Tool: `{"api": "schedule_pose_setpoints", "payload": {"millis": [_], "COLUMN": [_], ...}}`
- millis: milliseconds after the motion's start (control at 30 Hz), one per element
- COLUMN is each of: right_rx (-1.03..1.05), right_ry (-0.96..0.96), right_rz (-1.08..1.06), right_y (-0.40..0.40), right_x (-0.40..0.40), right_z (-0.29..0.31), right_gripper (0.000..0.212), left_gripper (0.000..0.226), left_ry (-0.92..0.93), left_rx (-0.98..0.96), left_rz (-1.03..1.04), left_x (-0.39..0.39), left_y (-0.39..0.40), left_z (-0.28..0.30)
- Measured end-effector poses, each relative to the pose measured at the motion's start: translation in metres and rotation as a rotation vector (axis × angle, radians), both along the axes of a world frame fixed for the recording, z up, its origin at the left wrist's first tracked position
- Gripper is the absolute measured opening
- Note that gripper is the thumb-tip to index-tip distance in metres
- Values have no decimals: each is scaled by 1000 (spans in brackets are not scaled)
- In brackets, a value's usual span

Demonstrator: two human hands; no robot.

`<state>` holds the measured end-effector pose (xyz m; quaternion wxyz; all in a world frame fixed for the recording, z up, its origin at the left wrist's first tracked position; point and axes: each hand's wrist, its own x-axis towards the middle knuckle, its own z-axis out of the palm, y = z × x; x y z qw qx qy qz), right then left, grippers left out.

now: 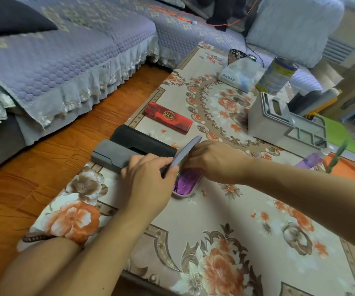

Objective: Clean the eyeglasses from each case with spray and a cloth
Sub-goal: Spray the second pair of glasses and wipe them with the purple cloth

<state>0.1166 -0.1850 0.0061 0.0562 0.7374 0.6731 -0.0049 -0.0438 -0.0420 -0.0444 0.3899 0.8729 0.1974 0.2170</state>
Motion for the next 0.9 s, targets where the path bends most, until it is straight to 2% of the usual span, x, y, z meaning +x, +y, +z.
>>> {"api": "schedule_pose_setpoints", "payload": {"millis": [333,533,600,700,767,833,900], "right_rx": [113,216,355,599,598,542,494], "right_ry": [-21,2,43,97,288,514,575], "right_rz": [42,-58,-199,-730,-1022,-1098,-1081], "right_y": [-13,-25,-39,-54,-54,-48,-39], "right_x": [5,-3,-7,-2,9,13,11], "right_z": [-11,-24,-24,-24,-22,-21,-22], "right_gripper": [25,33,36,37,39,34,25], "left_gripper": [32,30,30,31,31,28,28], "left_ry": [-8,-32,-30,-13,-18,-28,-29], "left_rx": [-13,-25,-29,-36,-36,-39,-37], "left_rz": [-12,-21,-20,-29,-33,-25,-17], "left_x": [0,1,1,2,4,5,4], "left_y": [-1,-2,-2,-2,-3,-5,-5], "left_z": [0,-2,-2,-2,-1,0,-1]}}
